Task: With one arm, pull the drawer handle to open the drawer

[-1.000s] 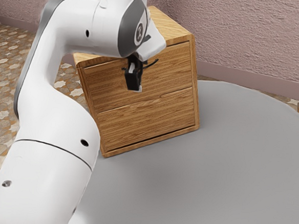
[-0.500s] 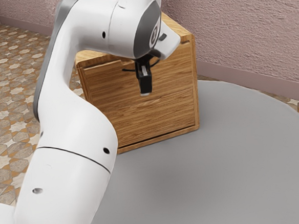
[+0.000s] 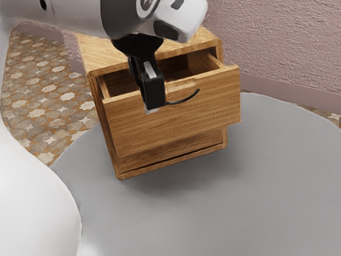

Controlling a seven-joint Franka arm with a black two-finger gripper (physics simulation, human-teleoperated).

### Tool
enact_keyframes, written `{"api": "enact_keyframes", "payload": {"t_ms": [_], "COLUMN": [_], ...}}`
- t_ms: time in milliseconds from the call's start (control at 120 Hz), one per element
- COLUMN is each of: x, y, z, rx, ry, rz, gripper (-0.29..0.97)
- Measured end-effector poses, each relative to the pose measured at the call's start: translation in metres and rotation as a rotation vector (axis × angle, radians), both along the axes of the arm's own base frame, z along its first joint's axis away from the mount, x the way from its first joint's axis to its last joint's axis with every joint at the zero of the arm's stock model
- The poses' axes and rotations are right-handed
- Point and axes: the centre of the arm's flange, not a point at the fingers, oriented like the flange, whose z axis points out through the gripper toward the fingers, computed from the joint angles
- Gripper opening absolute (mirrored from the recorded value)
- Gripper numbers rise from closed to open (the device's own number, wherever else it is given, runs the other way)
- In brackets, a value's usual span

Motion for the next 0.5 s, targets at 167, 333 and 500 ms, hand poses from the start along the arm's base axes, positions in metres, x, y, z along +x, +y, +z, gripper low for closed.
{"api": "enact_keyframes", "payload": {"t_ms": [167, 333, 500], "x": [-0.028, -0.034, -0.023], "y": [0.001, 0.061, 0.047], "z": [0.015, 0.024, 0.019], "rx": [-0.119, -0.299, -0.180], "ry": [0.054, 0.173, 0.163], "rz": [-0.099, -0.371, -0.372], "gripper": [0.67, 0.68, 0.68]}}
